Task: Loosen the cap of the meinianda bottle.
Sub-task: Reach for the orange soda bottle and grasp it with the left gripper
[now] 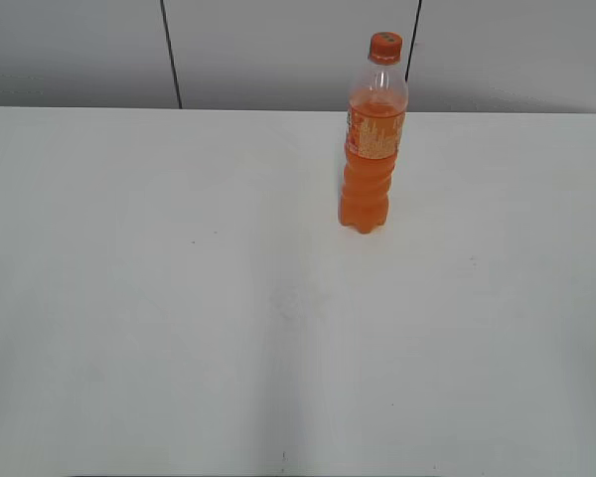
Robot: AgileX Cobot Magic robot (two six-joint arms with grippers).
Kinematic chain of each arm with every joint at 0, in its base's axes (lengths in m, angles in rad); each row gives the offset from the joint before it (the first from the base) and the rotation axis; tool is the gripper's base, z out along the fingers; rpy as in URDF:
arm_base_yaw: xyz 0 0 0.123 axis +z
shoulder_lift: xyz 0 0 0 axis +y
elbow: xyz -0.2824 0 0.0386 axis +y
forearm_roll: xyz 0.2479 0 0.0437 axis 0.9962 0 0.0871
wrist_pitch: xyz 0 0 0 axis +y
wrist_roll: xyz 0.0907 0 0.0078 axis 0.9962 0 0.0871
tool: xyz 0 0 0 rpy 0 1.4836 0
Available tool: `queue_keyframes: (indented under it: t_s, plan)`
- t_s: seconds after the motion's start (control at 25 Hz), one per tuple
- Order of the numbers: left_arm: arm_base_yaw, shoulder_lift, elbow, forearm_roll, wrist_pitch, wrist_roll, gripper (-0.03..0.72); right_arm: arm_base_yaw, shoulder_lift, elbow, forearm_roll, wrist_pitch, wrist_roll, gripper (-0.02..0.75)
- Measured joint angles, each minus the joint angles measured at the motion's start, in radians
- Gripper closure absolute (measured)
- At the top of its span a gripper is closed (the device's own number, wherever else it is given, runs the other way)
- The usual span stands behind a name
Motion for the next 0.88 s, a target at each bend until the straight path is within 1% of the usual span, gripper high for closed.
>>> queue_keyframes:
  t_s: [0.24,0.4,0.48,0.64,0.88]
  plan:
    - [0.000,0.000,-0.004,0.008,-0.011,0.000,0.209,0.000,0.000,0.000,0.000,0.000,0.000,0.146]
    - [0.000,0.025,-0.056,0.018,-0.090,0.002,0.209,0.000,0.000,0.000,0.000,0.000,0.000,0.146]
    - [0.000,0.076,-0.090,0.021,-0.134,0.023,0.209,0.000,0.000,0.000,0.000,0.000,0.000,0.146]
    - [0.000,0.228,-0.148,0.021,-0.283,0.049,0.209,0.000,0.000,0.000,0.000,0.000,0.000,0.146]
    - [0.000,0.485,-0.202,0.021,-0.635,0.063,0.209,0.000,0.000,0.000,0.000,0.000,0.000,0.146]
